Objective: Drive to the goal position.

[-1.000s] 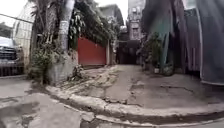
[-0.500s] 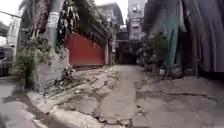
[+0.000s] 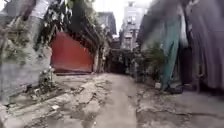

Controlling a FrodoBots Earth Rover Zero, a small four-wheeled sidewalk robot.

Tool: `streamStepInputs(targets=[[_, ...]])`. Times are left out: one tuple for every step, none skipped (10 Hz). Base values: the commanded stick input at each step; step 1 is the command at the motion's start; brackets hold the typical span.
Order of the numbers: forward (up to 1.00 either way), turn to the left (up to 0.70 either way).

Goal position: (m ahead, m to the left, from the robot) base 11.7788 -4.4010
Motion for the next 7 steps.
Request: streamStepInputs(targets=[[1.00, 0.00], [1.00, 0.00], [1.00, 0.00], [1.00, 0.00], [1.00, 0.00], [1.00, 0.00], [1.00, 0.00]])
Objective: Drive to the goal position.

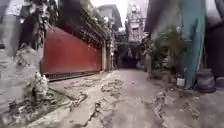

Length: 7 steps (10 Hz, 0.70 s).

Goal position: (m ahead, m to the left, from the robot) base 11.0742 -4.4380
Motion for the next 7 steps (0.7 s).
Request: streamStepInputs(targets=[[1.00, 0.00], [1.00, 0.00], [1.00, 0.00], [1.00, 0.00], [1.00, 0.00], [1.00, -0.13], [1.00, -0.27]])
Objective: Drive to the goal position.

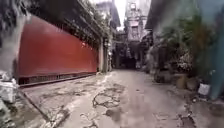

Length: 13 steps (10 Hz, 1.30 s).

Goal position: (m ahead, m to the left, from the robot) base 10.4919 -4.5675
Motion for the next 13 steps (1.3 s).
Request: streamStepInputs(targets=[[1.00, -0.27], [1.00, -0.27], [1.00, -0.09], [1.00, 0.00], [1.00, 0.00], [1.00, 0.00], [1.00, 0.00], [1.00, 0.00], [1.00, 0.00], [1.00, 0.00], [1.00, 0.00], [1.00, 0.00], [1.00, 0.00]])
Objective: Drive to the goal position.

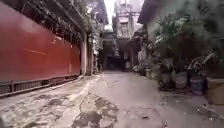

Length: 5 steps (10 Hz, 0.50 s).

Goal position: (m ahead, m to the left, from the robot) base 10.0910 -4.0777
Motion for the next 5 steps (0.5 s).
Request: streamStepInputs(targets=[[1.00, 0.00], [1.00, 0.00], [1.00, 0.00], [1.00, 0.00], [1.00, 0.00]])
